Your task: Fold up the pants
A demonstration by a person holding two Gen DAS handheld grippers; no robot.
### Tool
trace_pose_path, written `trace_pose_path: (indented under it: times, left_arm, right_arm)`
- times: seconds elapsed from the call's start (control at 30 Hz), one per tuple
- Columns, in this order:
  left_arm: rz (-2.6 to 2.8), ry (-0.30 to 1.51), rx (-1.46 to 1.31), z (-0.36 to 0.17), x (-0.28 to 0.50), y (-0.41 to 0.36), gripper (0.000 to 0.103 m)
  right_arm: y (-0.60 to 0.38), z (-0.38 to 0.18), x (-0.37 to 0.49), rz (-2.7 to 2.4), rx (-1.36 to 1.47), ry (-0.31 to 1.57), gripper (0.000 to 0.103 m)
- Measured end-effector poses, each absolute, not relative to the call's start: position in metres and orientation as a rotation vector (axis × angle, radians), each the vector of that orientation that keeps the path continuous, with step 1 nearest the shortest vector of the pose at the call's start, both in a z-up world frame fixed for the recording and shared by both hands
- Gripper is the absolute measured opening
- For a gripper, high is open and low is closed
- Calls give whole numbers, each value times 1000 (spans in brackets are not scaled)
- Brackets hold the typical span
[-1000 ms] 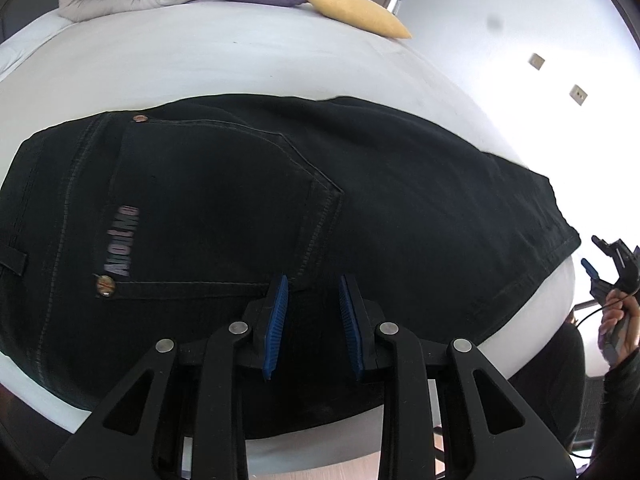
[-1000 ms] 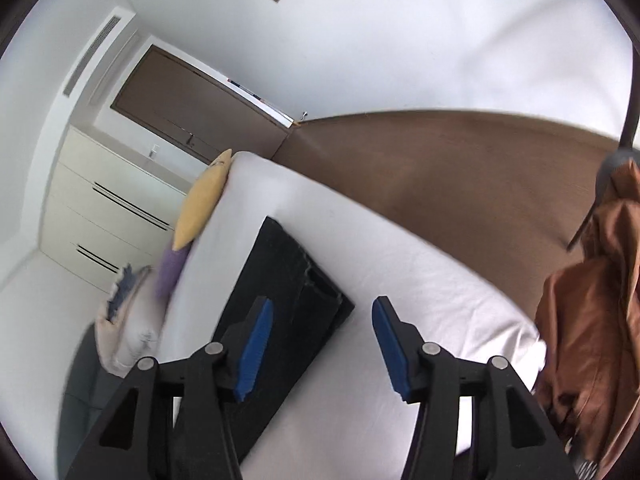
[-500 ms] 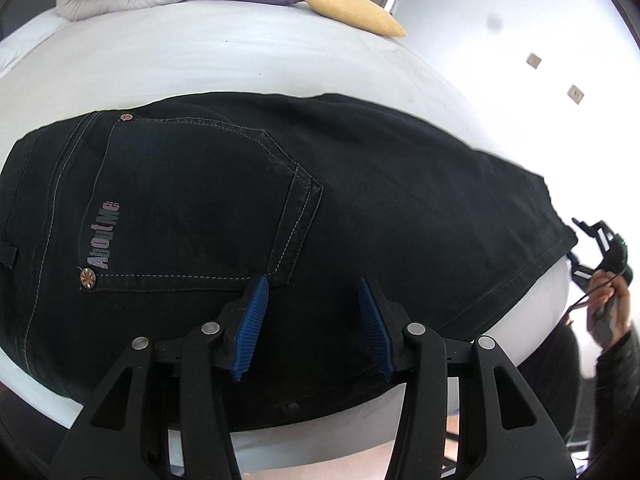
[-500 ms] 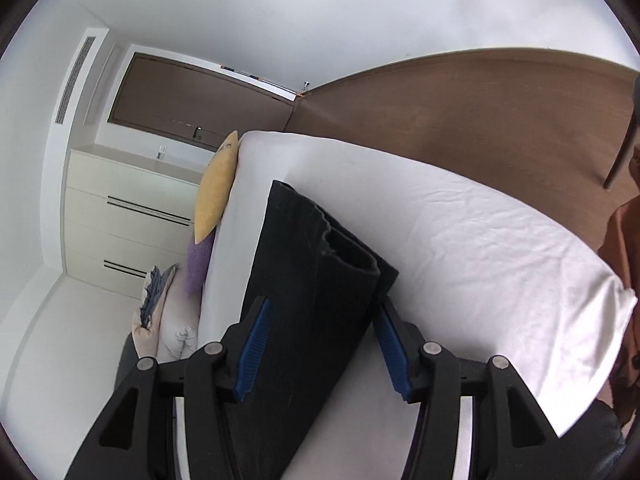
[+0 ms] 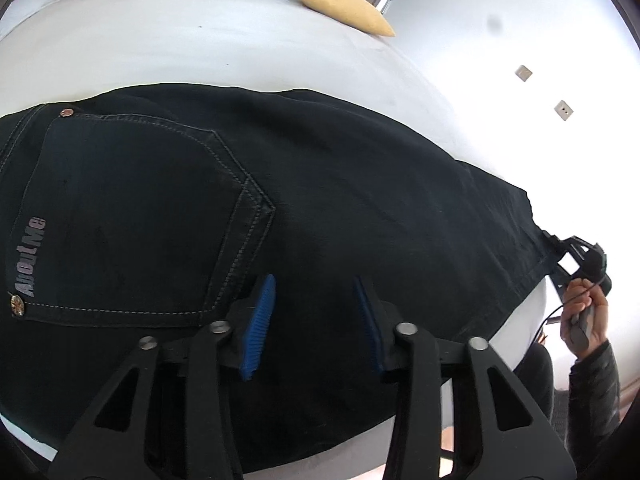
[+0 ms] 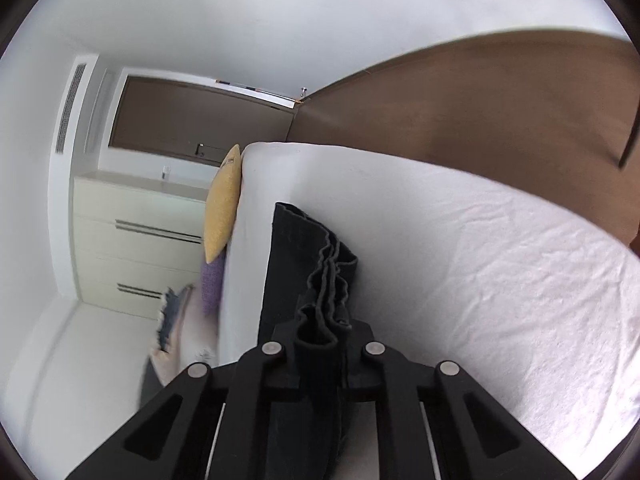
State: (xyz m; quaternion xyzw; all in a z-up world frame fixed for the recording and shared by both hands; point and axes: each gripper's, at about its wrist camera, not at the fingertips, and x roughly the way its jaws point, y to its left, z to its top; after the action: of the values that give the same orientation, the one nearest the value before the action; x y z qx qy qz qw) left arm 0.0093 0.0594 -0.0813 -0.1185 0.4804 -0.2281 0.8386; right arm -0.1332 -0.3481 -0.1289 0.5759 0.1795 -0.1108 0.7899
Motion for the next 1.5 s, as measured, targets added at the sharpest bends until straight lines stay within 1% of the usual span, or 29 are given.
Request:
trace_pose_path:
  times: [0.1, 0.17, 0.23, 0.27, 0.33, 0.4, 0.43, 0.47, 0.5, 0.57, 0.77, 0.83, 0.97, 1.2, 1.23, 1.27, 1.33, 1.37, 1.5]
  left_arm:
    - [-492, 1021, -307, -84, 13, 65, 32]
    - [-485, 1020, -313, -84, 13, 66, 32]
    - [-479, 1019, -317, -82, 13, 65, 32]
    - [-480, 1019, -336, -80, 14, 65, 32]
    - [-493, 1016, -386, -77, 15, 67, 32]
    - [-518, 1013, -429, -74, 17, 69, 38]
    - [-536, 1015, -455, -73, 18, 69, 45]
    - [-557, 1020, -489, -73, 20, 69, 51]
    - [-568, 1026, -508, -72, 21, 68, 53]
    - [-589, 1033, -548, -72, 26, 66, 63]
    - [-702, 1095, -664, -72, 52, 26, 65]
    - [-734, 1121, -677, -72, 63, 7, 67]
    - [-774, 1162, -699, -70, 79, -19, 67]
    - [-781, 1207, -743, -79, 90, -17, 66]
    - [-781, 1208, -740, -80, 91, -15, 54]
    - [-784, 1210, -724, -80, 95, -14, 28]
    - [-775, 1212, -689, -78, 100, -10, 21]
    - [-778, 1201, -670, -76, 102, -5, 14]
    - [-758, 1184, -561, -63, 114, 14, 11]
  right_arm:
    - [-321, -96, -120, -250, 1033, 435, 11]
    - [-281, -69, -103, -224, 820, 488, 11]
    - [-234, -51, -88, -188, 609, 537, 11]
    - [-196, -44, -80, -156, 451, 569, 11]
    - [-129, -45, -69, -102, 178, 616, 11]
    - [-73, -64, -60, -79, -64, 666, 11]
    - [-55, -78, -53, -79, -141, 696, 10]
    - [-44, -92, -47, -83, -187, 732, 10]
    - [-36, -108, -40, -107, -230, 765, 10]
    - [-28, -116, -40, -134, -282, 750, 11]
    - [-11, -106, -47, -162, -369, 682, 11]
    - [0, -97, -54, -163, -391, 647, 11]
    - [26, -85, -65, -141, -440, 597, 11]
    - [74, -82, -76, -40, -507, 577, 11]
    - [81, -81, -78, -21, -517, 573, 11]
    - [89, -80, -79, -3, -525, 570, 11]
    - [104, -78, -82, 27, -541, 556, 11]
    - [110, -77, -81, 41, -549, 553, 11]
    - [133, -79, -81, 98, -595, 555, 11]
